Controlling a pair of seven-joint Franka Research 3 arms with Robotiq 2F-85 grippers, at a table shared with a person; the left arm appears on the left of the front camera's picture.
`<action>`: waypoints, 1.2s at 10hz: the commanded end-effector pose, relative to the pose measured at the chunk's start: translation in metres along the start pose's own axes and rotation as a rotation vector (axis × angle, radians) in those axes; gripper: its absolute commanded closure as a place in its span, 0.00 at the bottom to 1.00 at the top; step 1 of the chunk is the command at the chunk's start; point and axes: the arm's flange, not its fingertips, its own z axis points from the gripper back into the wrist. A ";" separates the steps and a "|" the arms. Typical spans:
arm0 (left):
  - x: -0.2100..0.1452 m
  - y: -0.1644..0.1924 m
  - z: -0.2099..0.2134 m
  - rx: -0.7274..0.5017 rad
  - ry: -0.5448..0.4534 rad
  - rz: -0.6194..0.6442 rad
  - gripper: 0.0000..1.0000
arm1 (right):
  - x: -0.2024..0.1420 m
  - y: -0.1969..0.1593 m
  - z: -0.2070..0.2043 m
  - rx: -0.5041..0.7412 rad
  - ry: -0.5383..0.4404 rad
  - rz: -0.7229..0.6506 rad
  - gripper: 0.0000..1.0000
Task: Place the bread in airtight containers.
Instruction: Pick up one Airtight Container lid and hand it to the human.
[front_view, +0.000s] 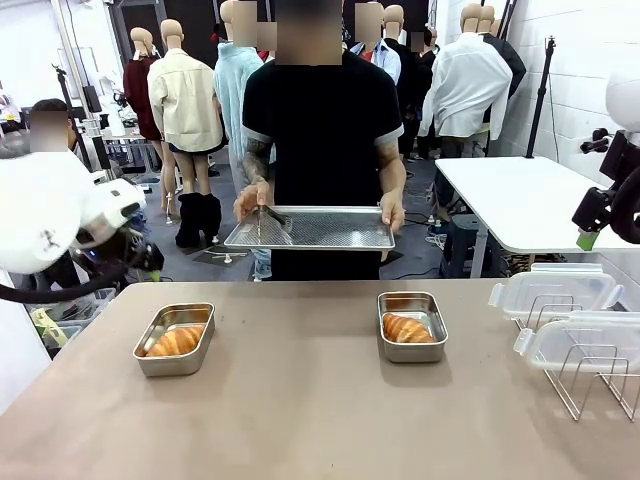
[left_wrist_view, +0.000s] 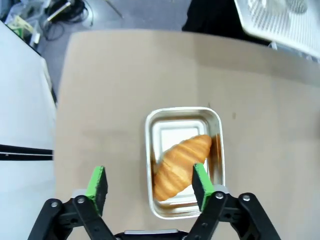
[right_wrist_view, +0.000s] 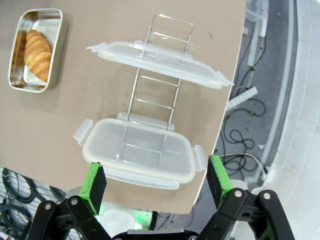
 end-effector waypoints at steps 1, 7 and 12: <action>0.013 0.032 0.022 0.074 -0.030 0.020 0.00 | 0.001 0.000 0.002 -0.007 0.015 -0.006 0.00; 0.025 0.194 -0.002 0.008 0.237 0.245 0.00 | 0.001 0.000 0.002 -0.007 0.015 -0.006 0.00; 0.010 0.201 -0.007 0.029 0.233 0.253 0.00 | 0.001 0.000 0.002 -0.007 0.015 -0.006 0.00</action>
